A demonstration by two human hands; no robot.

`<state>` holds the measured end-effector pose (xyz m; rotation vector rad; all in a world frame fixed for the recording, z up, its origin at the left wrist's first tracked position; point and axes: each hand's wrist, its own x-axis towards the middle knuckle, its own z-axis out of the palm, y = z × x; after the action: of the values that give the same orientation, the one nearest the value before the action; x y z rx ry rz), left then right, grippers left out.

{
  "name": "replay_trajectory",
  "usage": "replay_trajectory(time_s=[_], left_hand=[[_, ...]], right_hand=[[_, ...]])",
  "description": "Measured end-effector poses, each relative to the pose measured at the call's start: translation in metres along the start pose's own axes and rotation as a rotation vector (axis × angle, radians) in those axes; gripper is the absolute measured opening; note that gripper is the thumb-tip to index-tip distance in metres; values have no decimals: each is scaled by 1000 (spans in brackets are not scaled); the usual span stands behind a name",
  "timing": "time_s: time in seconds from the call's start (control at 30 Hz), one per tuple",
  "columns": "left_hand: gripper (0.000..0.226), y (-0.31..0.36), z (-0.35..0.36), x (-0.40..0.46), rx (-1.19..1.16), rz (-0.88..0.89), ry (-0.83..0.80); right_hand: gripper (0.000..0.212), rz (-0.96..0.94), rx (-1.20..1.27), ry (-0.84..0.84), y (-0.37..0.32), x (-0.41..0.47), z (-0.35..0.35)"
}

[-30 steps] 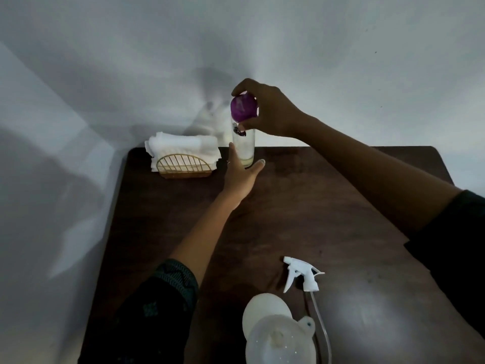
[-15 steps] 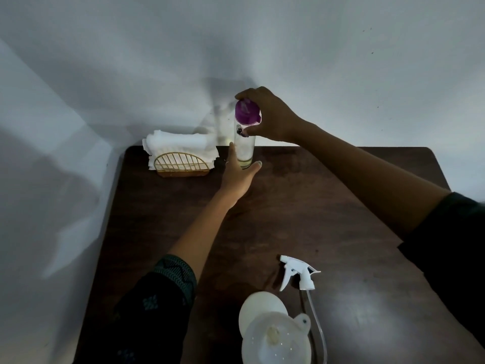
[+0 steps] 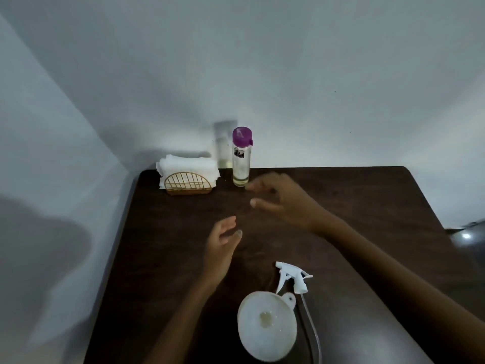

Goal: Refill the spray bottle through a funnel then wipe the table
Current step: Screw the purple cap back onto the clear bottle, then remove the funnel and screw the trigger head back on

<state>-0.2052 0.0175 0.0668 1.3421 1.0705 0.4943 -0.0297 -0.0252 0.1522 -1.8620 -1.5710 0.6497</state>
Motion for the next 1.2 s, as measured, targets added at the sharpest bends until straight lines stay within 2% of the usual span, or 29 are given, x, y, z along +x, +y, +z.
replay_trajectory(time_s=[0.13, 0.23, 0.33, 0.43, 0.6, 0.73, 0.87, 1.07, 1.2], left_hand=[[30, -29, -11, -53, 20, 18, -1], [34, -53, -12, -84, 64, -29, -6], [37, -65, -8, -112, 118, -44, -86], [34, -78, -4, -128, 178, -51, -138], [47, -86, 1, -132, 233, -101, -130], [49, -86, -2, -132, 282, -85, -169], [43, -88, -1, -131, 253, -97, -118], [49, -89, -4, -131, 266, -88, -178], [51, -89, -2, -130, 274, -103, -153]], right_hand=[[20, 140, 175, -197, 0, -65, 15], [24, 221, 239, -281, 5, -100, 24], [32, 289, 326, -352, 0, -126, 33], [38, 360, 455, -336, -4, -140, 43], [25, 289, 498, -271, -8, -148, 49], [24, 310, 598, -240, -14, -150, 45], [29, 321, 552, -296, -13, -150, 44], [23, 332, 636, -253, -16, -151, 42], [25, 338, 587, -275, -14, -152, 43]])
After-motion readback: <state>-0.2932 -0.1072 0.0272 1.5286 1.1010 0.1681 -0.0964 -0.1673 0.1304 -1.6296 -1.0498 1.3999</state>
